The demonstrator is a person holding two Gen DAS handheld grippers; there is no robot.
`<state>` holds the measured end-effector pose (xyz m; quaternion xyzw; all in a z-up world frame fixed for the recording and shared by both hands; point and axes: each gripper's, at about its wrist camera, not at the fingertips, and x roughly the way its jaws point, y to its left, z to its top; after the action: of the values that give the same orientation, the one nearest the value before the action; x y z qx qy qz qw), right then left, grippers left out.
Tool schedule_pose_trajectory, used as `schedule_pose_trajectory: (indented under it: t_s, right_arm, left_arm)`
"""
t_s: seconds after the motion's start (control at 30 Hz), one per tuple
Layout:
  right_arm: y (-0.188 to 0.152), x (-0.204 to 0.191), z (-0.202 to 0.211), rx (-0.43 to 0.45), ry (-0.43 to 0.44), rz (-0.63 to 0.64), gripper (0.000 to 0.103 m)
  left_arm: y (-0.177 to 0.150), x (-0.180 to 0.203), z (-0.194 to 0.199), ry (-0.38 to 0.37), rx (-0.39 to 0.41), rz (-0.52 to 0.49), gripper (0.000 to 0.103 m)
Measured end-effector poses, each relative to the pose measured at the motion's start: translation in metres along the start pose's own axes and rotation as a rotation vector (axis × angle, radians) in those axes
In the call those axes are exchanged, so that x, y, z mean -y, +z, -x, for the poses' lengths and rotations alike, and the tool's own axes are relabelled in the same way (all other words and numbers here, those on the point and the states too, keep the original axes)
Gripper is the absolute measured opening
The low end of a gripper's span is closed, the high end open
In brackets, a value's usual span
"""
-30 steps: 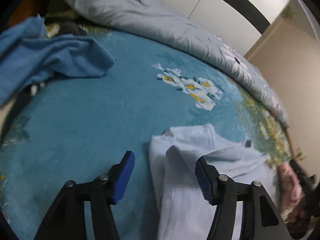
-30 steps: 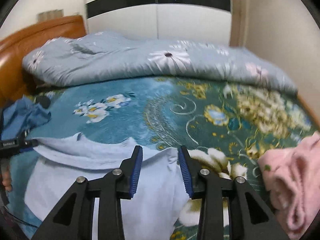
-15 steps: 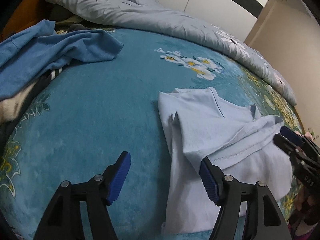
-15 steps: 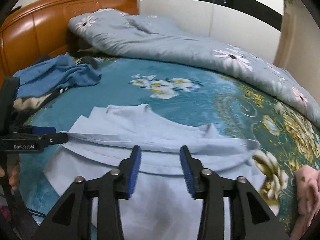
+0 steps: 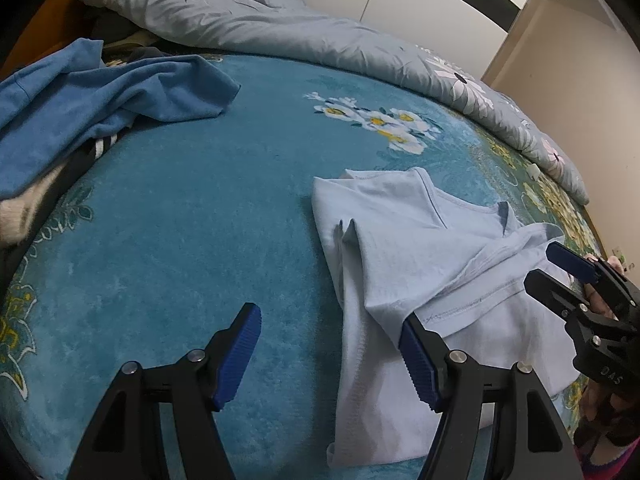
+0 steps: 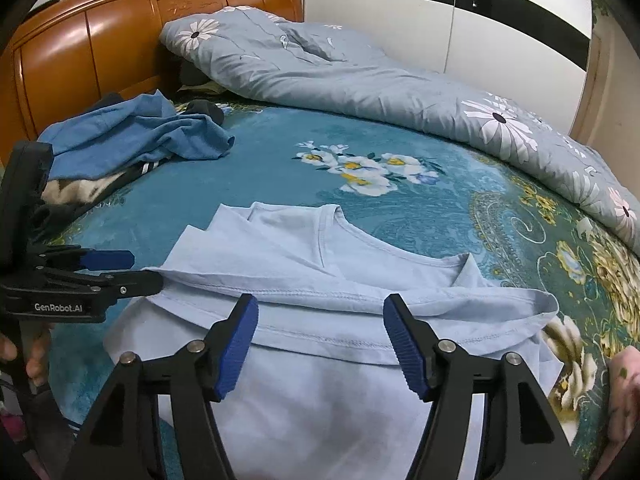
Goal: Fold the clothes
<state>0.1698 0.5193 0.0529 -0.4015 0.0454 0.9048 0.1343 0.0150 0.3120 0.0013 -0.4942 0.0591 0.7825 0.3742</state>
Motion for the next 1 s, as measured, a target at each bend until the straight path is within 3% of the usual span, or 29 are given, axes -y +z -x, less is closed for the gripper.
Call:
schedule_pose_trajectory:
  t_s: [0.37, 0.43, 0.47, 0.57, 0.73, 1.0]
  right_arm:
    - [-0.004, 0.020, 0.000, -0.018, 0.033, -0.029, 0.067]
    - [-0.006, 0.047, 0.002, -0.026, 0.031, -0.081, 0.067]
    - [-0.007, 0.066, 0.003, -0.028, 0.011, -0.127, 0.067]
    - [-0.012, 0.125, 0.002, -0.037, -0.086, -0.245, 0.067]
    - [-0.022, 0.196, -0.012, -0.086, -0.072, -0.373, 0.067]
    - [-0.023, 0.224, -0.058, -0.162, 0.023, -0.443, 0.063]
  left_arm:
    - [0.028, -0.001, -0.011, -0.022, 0.023, -0.010, 0.071]
    - [0.035, -0.002, -0.013, -0.030, 0.030, -0.013, 0.059]
    - [0.038, -0.002, -0.015, -0.033, 0.033, -0.014, 0.049]
    - [0.049, -0.002, -0.018, -0.045, 0.042, -0.016, 0.031]
    - [0.087, -0.010, -0.046, -0.099, -0.010, 0.059, 0.029]
    - [0.127, -0.034, -0.101, -0.208, -0.155, 0.266, 0.030]
